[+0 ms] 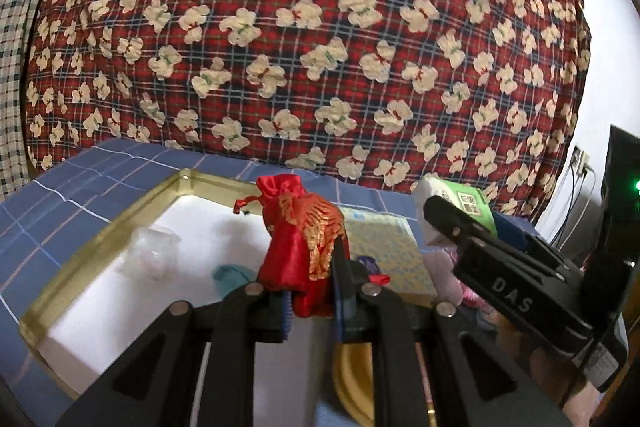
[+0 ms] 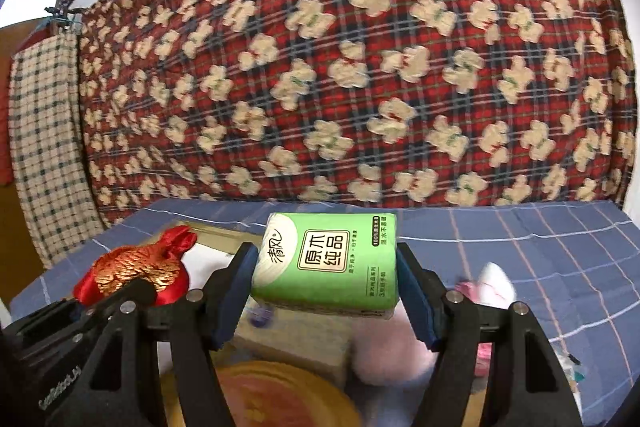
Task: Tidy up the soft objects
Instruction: 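Carry the red pouch in the left gripper while the right gripper carries the green pack over the tray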
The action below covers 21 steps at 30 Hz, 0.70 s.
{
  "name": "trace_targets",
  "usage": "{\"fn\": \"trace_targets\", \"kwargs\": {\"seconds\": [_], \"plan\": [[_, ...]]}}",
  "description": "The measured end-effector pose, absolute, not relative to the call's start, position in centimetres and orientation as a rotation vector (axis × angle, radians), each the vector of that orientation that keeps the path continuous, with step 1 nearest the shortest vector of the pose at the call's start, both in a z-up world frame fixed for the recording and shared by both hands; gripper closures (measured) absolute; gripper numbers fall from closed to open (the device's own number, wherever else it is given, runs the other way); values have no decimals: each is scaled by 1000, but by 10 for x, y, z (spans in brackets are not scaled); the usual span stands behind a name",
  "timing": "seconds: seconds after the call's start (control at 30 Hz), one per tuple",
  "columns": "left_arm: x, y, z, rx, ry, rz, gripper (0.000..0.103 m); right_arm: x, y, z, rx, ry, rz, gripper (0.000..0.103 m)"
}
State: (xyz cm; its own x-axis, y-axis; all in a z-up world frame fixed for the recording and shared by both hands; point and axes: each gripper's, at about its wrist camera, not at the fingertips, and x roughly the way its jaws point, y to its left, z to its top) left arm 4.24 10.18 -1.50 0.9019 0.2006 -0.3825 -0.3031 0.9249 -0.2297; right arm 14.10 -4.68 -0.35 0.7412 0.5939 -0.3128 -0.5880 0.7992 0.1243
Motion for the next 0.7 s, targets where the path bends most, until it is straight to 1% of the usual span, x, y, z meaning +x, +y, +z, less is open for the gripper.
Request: {"fn": "trace_targets", "kwargs": {"seconds": [0.23,0.47,0.6,0.7], "plan": [[42,160,-4,-331,439,316,90,133,3,17,-26,405,755,33],[53,189,-13,-305,547,333,90,146,61,-2,-100,584,807,33],[57,200,-19,-307,586,328,90,150,74,-5,-127,645,819,33],[60,205,-23,-309,603,325,90,153,79,-2,-143,646,811,32]]}}
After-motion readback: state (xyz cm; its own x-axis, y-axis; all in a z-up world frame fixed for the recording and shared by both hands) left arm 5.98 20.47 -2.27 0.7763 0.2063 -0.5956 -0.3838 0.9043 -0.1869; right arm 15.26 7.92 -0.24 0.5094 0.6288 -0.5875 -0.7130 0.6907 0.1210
